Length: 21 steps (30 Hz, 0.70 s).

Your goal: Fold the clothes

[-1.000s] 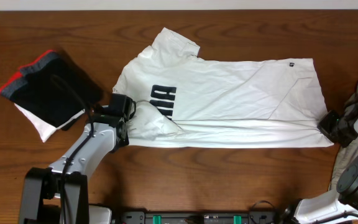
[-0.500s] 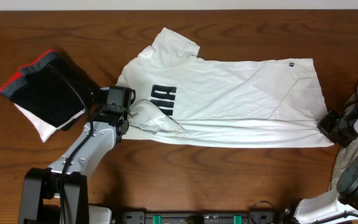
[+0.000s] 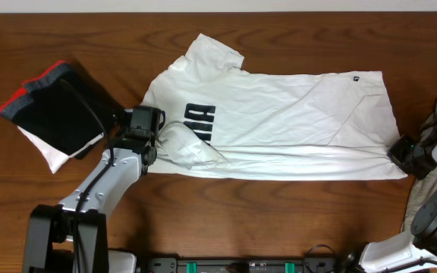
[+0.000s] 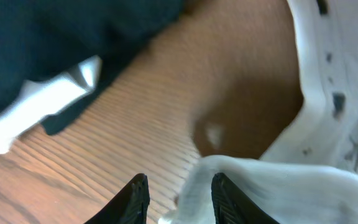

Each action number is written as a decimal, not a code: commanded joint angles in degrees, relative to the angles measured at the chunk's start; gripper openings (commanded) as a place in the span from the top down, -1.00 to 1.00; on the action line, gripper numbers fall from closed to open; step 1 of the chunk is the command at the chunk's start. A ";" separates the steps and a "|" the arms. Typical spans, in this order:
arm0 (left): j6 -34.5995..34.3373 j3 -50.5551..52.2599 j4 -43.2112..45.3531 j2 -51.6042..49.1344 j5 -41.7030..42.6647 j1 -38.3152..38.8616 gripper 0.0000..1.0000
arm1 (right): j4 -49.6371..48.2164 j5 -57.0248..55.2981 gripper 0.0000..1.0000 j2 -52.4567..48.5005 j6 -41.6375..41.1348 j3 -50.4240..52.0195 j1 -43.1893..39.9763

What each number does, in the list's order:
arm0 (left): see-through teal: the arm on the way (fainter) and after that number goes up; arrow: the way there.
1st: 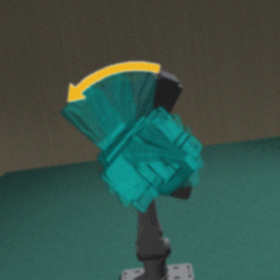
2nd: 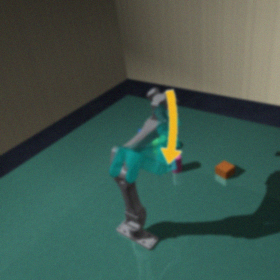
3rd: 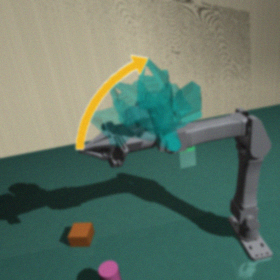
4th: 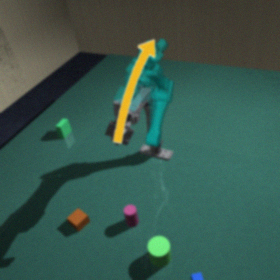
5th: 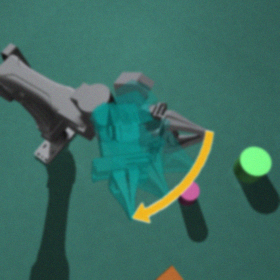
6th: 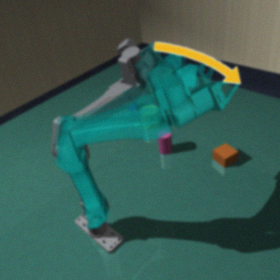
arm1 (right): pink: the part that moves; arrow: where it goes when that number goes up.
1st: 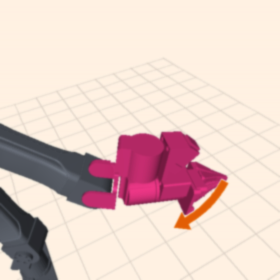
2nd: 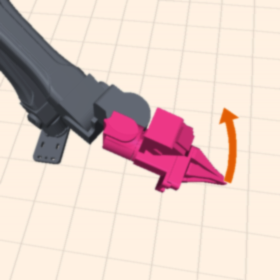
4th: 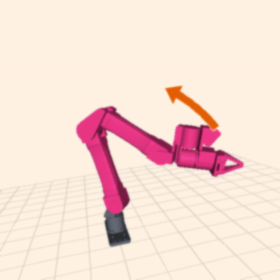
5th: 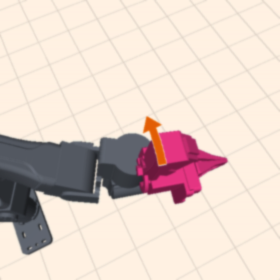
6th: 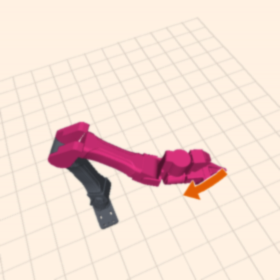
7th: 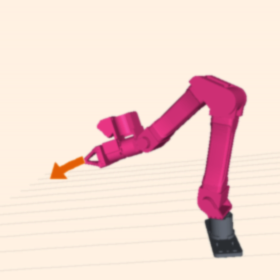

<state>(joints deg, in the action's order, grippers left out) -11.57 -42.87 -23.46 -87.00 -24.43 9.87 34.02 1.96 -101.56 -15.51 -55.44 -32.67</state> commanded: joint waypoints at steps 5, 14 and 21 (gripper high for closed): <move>0.39 0.35 -3.21 0.52 2.58 -0.42 0.55 | 1.11 -4.66 0.87 -2.62 -0.76 2.43 -1.81; 0.39 -1.73 -4.42 1.95 -0.63 -0.61 0.43 | 1.20 -4.04 0.87 -2.62 -0.76 2.43 -1.81; 0.39 -2.84 -2.89 10.49 12.85 -0.61 0.48 | 1.29 -4.04 0.87 -2.62 -0.76 2.43 -1.77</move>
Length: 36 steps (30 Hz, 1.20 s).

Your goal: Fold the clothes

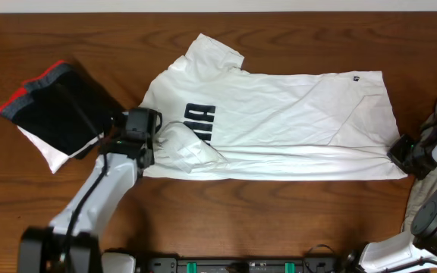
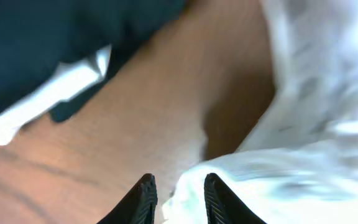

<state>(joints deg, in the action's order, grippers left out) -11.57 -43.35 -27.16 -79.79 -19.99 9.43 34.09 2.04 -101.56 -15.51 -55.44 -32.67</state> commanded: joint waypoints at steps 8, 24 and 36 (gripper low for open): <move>0.37 -1.05 3.32 -1.97 19.02 -0.17 0.58 | 1.53 -3.89 0.87 -2.62 -0.76 2.43 -1.77; 0.37 -1.03 -0.31 -16.87 19.58 -0.20 0.57 | 3.65 -2.89 0.84 -2.62 -0.79 2.43 -1.79; 0.37 -1.03 -9.25 -16.81 19.58 -0.20 0.57 | 10.54 -4.59 0.70 -2.60 -1.86 2.43 -1.99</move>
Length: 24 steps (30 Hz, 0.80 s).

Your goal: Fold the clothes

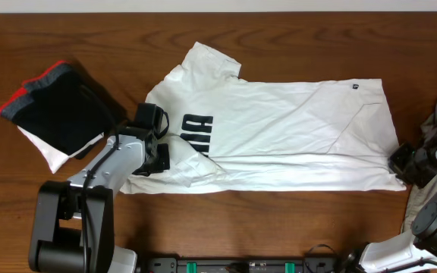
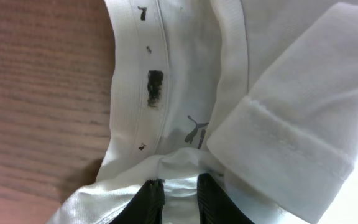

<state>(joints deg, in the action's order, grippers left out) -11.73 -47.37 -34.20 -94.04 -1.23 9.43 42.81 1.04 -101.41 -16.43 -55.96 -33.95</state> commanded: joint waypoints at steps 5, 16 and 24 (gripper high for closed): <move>0.52 1.16 -2.01 -0.94 0.81 -0.20 0.57 | 1.92 -2.86 0.70 -1.03 -0.94 2.80 -0.70; 0.59 -3.23 0.15 16.33 0.81 -0.20 0.14 | 2.12 -0.11 0.20 16.72 -2.27 -0.66 -0.70; 0.61 -3.23 11.21 21.44 0.81 -0.20 0.01 | -6.64 11.02 0.14 24.00 -0.61 -1.42 0.61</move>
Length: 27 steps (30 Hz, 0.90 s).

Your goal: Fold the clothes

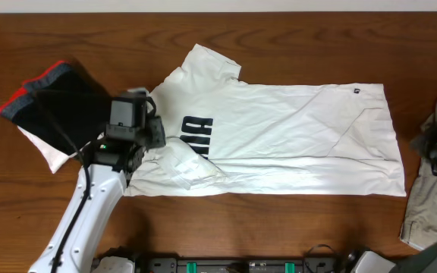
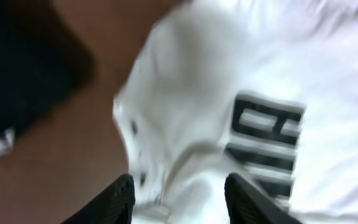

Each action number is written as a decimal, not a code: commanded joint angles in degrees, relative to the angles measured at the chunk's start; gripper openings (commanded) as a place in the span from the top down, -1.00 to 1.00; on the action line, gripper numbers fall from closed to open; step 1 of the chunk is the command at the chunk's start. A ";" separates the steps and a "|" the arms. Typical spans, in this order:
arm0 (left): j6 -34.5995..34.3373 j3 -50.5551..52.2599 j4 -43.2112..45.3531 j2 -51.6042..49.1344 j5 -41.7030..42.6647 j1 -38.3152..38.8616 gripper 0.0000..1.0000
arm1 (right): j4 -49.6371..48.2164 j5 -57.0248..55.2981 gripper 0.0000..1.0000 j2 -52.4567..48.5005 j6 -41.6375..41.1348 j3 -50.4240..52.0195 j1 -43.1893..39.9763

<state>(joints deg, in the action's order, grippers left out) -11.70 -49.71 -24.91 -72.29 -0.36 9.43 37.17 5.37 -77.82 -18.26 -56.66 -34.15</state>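
A white T-shirt (image 1: 279,129) with black lettering (image 1: 196,134) lies sideways across the table, folded lengthwise, its neck end at the left. My left gripper (image 1: 152,131) hovers over that left end. In the blurred left wrist view it (image 2: 179,190) stands open, the fingers (image 2: 120,194) wide apart with only shirt (image 2: 185,93) far beneath them. The right gripper (image 1: 433,144) sits at the far right, clear of the shirt's lower right corner. Its jaws are too small to read.
A folded dark garment with red trim (image 1: 51,106) lies on a white piece at the left, close to my left arm. A beige garment (image 1: 431,201) lies at the right edge, under the right arm. Brown table (image 1: 279,227) runs along the front.
My left gripper was shut on the shirt's left edge, low on the cloth; now it is open and higher above it. The right gripper has moved right, off the shirt's lower right corner.
At first my left gripper had shirt fabric between its fingers at the left end and the right gripper sat at the lower right corner. Later the shirt lay a little nearer the front, both grippers still at it. Now both are off the cloth.
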 commanded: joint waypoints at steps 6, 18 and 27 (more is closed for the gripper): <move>3.56 -4.63 6.16 -5.33 -0.04 -0.20 -0.06 | -3.30 9.05 0.07 -1.97 6.78 -1.73 5.29; 9.64 -25.14 3.08 -28.63 3.63 -0.57 -0.47 | 4.76 11.61 -0.81 -9.09 14.95 -11.32 12.63; 16.24 -29.81 12.85 -42.18 6.38 -2.43 -0.51 | 8.52 11.30 -0.92 -9.09 14.99 -11.30 12.59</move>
<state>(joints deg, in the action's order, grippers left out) 1.96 -77.80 -13.08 -112.12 4.84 7.75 45.30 16.16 -86.54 -4.40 -66.81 -21.82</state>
